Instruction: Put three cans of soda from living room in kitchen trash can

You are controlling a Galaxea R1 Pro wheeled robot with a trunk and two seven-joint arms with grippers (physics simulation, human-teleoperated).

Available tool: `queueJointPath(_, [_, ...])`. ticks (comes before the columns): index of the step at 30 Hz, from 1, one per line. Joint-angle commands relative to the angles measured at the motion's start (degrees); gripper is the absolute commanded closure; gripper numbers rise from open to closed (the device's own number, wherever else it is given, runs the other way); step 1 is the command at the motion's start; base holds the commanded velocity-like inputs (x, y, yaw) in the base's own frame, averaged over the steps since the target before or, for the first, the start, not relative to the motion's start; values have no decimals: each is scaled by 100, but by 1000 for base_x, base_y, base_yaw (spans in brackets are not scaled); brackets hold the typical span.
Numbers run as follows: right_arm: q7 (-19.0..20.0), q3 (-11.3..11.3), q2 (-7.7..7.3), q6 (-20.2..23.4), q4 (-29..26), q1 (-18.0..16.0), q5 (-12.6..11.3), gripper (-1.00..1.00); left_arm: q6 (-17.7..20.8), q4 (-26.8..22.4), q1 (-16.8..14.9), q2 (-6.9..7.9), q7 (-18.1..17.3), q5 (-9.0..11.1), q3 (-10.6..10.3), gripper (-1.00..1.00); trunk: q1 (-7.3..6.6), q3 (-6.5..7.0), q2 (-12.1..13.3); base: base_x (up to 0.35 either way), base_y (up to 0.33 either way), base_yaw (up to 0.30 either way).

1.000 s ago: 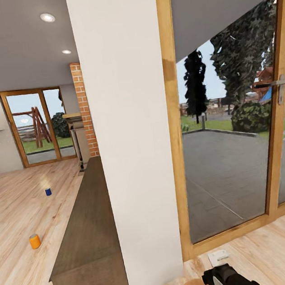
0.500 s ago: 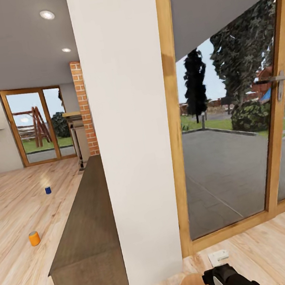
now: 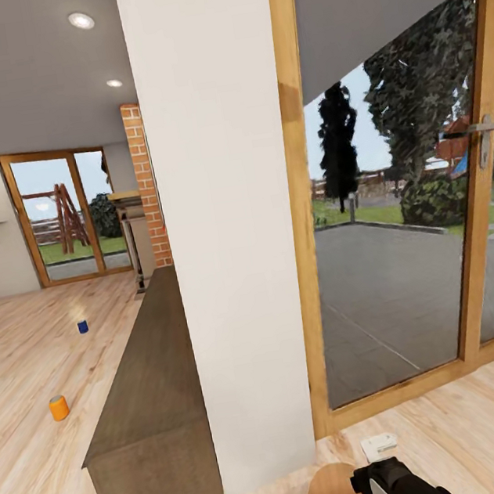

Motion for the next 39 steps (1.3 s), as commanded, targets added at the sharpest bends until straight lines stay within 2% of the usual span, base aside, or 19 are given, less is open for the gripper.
queueJointPath(1, [0,0,0,0,0,0,1,-100,1,0,0,0,0,1,0,-100,23,-18,-41,0,0,0])
queueJointPath(13, [0,15,2,-1,0,0,28,-100,3,0,0,-7,1,1,0,-100,286,-234,-523,0,0,0])
queueJointPath(28, [0,18,0,-1,0,0,39,-100,4,0,0,-8,1,1,0,-100,286,-234,-523,0,0,0])
queueJointPath(35, [0,3,-22,-1,0,0,42,-100,0,0,0,-8,1,1,0,-100,440,-360,-803,0,0,0])
queueJointPath(39, [2,-2,-104,-1,0,2,16,-100,1,-2,0,-11,1,1,0,-100,448,-426,-807,0,0,0])
